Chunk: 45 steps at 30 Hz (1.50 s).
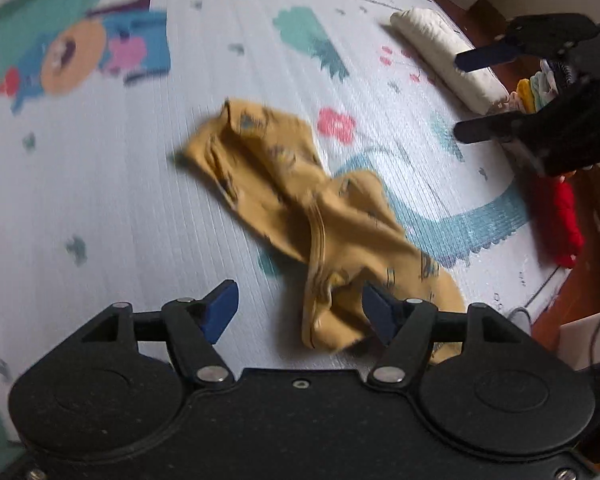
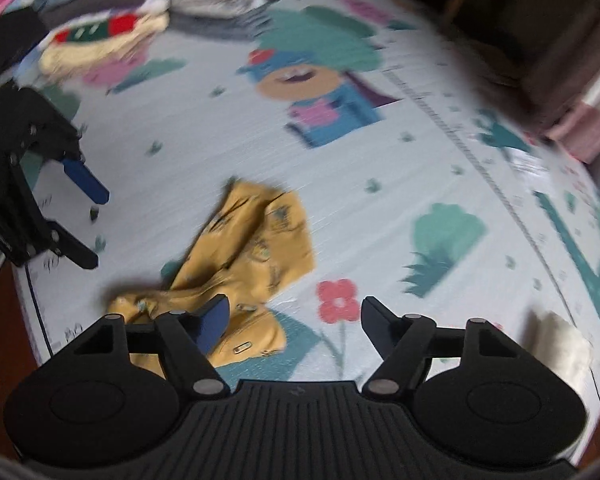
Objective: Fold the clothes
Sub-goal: 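Grasp the yellow shirt with the left gripper while the right gripper grasps another edge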
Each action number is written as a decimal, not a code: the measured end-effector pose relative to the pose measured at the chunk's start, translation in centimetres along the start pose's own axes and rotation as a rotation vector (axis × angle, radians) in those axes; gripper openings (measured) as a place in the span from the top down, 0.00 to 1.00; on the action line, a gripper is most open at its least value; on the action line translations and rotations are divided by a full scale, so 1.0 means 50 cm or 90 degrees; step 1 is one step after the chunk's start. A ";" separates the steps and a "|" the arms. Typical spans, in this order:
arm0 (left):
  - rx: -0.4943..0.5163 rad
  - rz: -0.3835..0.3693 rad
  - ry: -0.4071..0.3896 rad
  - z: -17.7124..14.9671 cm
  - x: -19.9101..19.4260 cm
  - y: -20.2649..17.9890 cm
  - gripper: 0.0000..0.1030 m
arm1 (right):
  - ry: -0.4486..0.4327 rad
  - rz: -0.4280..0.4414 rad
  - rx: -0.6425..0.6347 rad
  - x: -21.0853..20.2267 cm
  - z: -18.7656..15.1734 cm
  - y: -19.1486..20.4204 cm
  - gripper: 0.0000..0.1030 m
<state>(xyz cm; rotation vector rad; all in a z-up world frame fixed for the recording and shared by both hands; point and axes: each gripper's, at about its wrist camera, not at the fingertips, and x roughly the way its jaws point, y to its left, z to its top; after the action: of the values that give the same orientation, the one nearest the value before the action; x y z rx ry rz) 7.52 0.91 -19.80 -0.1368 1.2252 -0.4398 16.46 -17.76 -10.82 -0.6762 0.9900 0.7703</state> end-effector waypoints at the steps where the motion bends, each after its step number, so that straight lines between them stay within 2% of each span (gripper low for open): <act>1: 0.000 -0.003 0.005 -0.008 0.013 0.004 0.34 | 0.008 0.008 -0.011 0.020 -0.002 0.003 0.35; 3: 0.002 -0.014 0.015 -0.024 0.041 0.012 0.35 | 0.022 0.034 -0.031 0.056 -0.008 0.004 0.41; 6: -0.019 -0.044 0.020 -0.041 0.082 0.027 0.38 | 0.029 0.076 -0.028 0.107 -0.014 -0.001 0.44; 12: -0.091 -0.118 0.033 -0.066 0.149 0.052 0.44 | 0.030 0.132 -0.024 0.191 -0.028 -0.022 0.45; 18: -0.116 -0.146 0.030 -0.083 0.176 0.064 0.50 | 0.071 0.203 -0.024 0.265 -0.053 -0.032 0.45; 22: -0.133 -0.156 0.029 -0.085 0.174 0.079 0.62 | 0.075 0.231 -0.031 0.284 -0.066 -0.026 0.45; 23: -0.134 -0.155 0.029 -0.086 0.173 0.080 0.64 | 0.074 0.236 -0.034 0.286 -0.068 -0.024 0.48; 24: -0.136 -0.155 0.030 -0.087 0.172 0.081 0.65 | 0.073 0.242 -0.036 0.288 -0.071 -0.022 0.59; 26: -0.138 -0.155 0.031 -0.089 0.171 0.082 0.75 | 0.074 0.261 -0.024 0.281 -0.074 -0.028 0.67; 27: -0.134 -0.159 0.037 -0.091 0.173 0.076 0.80 | 0.075 0.270 -0.018 0.277 -0.076 -0.030 0.77; 28: -0.122 -0.160 0.042 -0.092 0.174 0.067 0.83 | 0.075 0.274 -0.016 0.270 -0.080 -0.031 0.82; 29: -0.109 -0.159 0.046 -0.093 0.175 0.057 0.88 | 0.075 0.277 -0.014 0.264 -0.083 -0.032 0.83; 32: -0.044 -0.131 0.046 -0.085 0.160 0.018 0.96 | 0.067 0.265 -0.009 0.234 -0.098 -0.034 0.86; 34: 0.001 -0.095 0.025 -0.061 0.133 -0.002 0.96 | 0.062 0.256 -0.008 0.211 -0.109 -0.033 0.87; 37: 0.124 -0.022 -0.032 0.002 0.060 -0.044 0.96 | 0.037 0.227 -0.019 0.158 -0.113 -0.047 0.88; 40: 0.279 0.075 -0.091 0.055 -0.029 -0.097 0.96 | -0.028 0.177 -0.027 0.067 -0.098 -0.063 0.89; 42: 0.346 0.129 -0.130 0.091 -0.090 -0.124 0.96 | -0.084 0.136 -0.039 -0.005 -0.078 -0.064 0.89; 45: 0.445 0.218 -0.191 0.124 -0.186 -0.157 0.96 | -0.169 0.042 -0.043 -0.128 -0.051 -0.072 0.90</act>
<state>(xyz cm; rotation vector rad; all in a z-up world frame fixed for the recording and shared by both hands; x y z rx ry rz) 8.82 -3.34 -6.86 0.5785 0.7257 -0.5004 16.04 -23.38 -5.51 -0.5841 0.7504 0.9296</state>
